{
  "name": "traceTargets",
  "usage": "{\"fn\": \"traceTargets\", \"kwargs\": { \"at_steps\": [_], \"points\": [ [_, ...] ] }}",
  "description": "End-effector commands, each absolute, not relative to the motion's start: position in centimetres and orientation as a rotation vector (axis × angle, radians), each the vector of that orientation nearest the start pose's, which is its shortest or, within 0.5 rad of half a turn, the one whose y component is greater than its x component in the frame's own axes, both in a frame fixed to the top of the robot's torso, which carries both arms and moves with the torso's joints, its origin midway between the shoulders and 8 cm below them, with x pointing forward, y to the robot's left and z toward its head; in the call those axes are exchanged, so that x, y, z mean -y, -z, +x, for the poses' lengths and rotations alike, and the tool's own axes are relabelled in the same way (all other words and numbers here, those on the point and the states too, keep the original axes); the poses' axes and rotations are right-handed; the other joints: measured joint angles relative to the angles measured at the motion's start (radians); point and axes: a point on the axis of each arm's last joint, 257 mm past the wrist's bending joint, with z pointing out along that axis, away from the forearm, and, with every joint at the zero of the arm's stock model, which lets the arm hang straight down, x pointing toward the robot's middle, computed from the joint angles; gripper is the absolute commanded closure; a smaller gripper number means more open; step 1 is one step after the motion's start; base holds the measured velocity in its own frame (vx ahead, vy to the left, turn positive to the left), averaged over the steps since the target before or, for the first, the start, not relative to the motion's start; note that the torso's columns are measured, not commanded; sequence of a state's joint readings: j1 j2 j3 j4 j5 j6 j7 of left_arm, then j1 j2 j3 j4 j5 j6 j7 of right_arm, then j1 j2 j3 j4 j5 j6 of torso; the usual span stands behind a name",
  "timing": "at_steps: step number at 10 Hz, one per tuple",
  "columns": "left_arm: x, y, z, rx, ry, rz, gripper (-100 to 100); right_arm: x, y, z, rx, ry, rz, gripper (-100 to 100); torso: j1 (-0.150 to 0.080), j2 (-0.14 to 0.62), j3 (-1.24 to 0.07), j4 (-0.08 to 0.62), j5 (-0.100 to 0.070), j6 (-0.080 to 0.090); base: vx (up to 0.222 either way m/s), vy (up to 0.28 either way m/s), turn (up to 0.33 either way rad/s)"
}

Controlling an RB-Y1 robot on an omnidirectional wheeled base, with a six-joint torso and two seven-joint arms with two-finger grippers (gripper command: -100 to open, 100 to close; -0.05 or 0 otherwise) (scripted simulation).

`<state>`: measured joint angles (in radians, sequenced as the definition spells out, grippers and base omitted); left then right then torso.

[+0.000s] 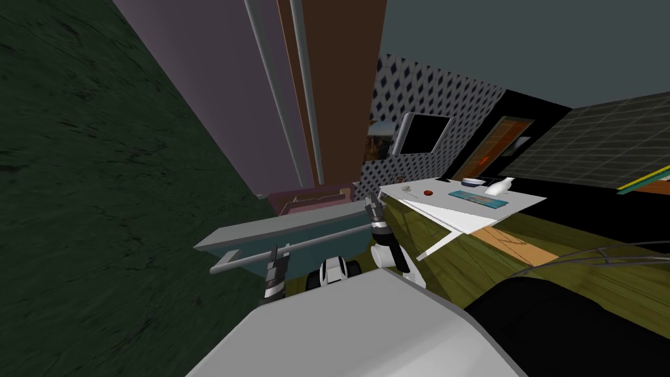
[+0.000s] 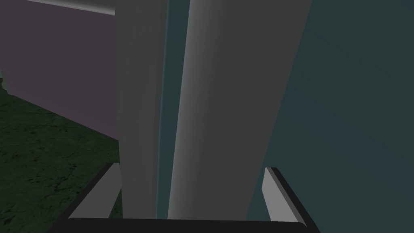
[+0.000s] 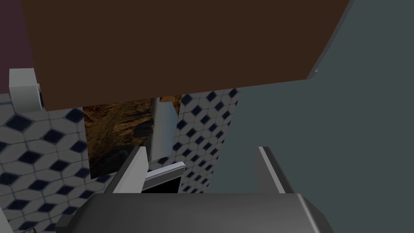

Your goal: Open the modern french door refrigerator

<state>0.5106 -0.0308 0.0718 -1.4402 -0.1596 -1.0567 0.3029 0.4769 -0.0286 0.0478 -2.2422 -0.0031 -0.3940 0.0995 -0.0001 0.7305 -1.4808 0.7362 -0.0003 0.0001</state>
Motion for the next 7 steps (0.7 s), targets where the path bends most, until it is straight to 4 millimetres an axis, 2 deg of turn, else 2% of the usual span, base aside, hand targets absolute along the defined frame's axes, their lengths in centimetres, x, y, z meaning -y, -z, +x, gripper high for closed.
{"fn": "traceTargets", "kwargs": {
  "at_steps": [1,7],
  "points": [
    [-28.4,22.8,32.9,-0.807,1.413,-0.964,-100,26.2,0.7,37.2,-0.751,-1.24,0.699,0,-0.001,0.005,0.003,0.001,0.0,0.0,-0.01,-0.021,-0.004],
    [-29.2,20.4,34.1,-0.807,1.41,-0.963,-100,26.2,0.7,37.2,-0.751,-1.24,0.699,0,-0.004,0.015,0.007,0.01,-0.006,-0.002,-0.028,-0.019,-0.005]
  ]
}}
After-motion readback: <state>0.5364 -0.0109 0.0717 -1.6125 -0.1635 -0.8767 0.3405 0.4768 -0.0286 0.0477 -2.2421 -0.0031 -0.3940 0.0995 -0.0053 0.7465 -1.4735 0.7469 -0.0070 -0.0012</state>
